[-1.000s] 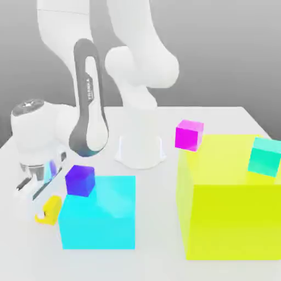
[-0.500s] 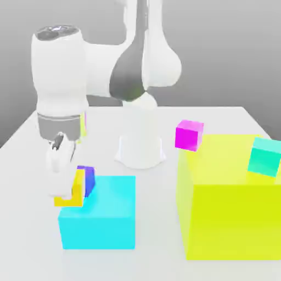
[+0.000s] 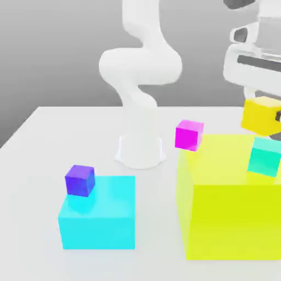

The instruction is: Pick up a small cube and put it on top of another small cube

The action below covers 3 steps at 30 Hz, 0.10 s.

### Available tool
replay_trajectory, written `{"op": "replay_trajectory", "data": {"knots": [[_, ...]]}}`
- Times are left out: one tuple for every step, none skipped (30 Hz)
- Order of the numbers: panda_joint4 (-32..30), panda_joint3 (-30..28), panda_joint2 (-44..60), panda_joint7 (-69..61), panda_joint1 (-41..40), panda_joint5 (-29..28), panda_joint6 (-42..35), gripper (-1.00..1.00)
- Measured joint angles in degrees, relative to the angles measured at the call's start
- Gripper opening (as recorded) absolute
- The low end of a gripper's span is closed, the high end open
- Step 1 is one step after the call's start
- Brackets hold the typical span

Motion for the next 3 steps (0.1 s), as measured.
{"op": "replay_trajectory", "data": {"knots": [[0.0,0.0,0.0,0.0,0.0,0.0,0.0,1.00],[0.0,0.0,0.0,0.0,0.0,0.0,0.0,1.00],[0.0,0.0,0.0,0.0,0.0,0.0,0.0,1.00]]}}
